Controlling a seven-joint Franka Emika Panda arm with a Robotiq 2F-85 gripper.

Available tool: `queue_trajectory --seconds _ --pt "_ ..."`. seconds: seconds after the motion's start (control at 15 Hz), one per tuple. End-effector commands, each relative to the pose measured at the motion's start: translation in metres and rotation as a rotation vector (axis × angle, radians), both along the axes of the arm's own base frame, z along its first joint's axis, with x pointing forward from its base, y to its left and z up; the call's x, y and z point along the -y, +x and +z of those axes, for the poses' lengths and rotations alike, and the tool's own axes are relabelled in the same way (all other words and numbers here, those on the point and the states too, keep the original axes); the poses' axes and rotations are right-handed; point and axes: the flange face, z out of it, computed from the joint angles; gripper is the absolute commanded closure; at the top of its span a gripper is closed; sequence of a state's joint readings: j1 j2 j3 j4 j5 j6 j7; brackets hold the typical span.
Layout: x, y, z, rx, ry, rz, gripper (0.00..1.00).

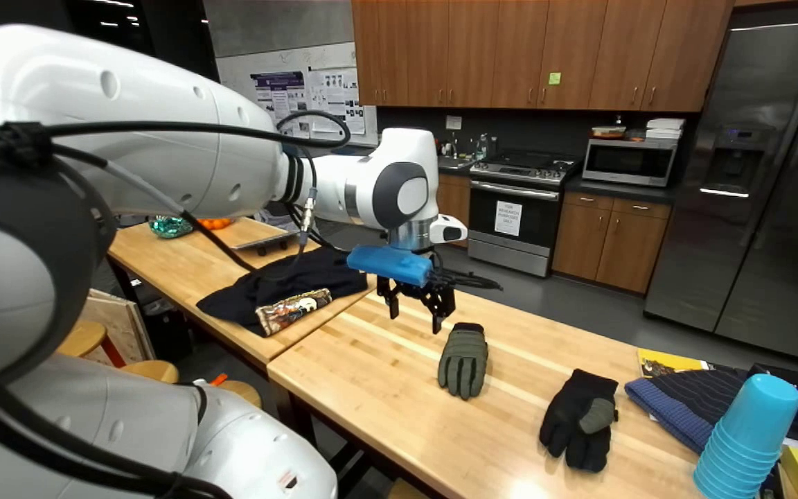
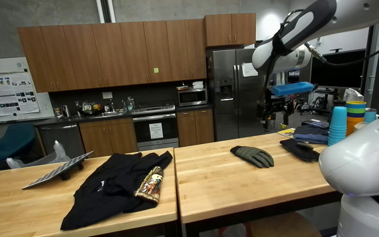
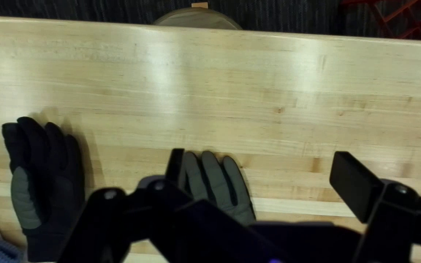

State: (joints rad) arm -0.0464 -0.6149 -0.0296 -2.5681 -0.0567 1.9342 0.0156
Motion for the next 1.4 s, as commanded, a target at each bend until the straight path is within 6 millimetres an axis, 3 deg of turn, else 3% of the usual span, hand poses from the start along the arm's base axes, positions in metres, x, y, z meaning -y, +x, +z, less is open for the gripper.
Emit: queue_trajectory --seconds 0.0,0.33,0.73,0.93,1.13,1.33 --pt "0.033 0.009 -0.006 0.010 -0.002 -0.027 0.00" --pt "0.054 0.024 -0.012 0.032 0.025 0.037 0.00" --pt "0.077 0.065 -0.019 -0.009 0.035 0.194 0.00" --pt "0.101 0.078 -0.021 -0.024 0.033 0.192 0.00" --pt "0.124 0.083 -0.021 -0.033 0.035 0.149 0.00" --pt "0.141 0.072 -0.025 -0.058 0.034 0.057 0.00"
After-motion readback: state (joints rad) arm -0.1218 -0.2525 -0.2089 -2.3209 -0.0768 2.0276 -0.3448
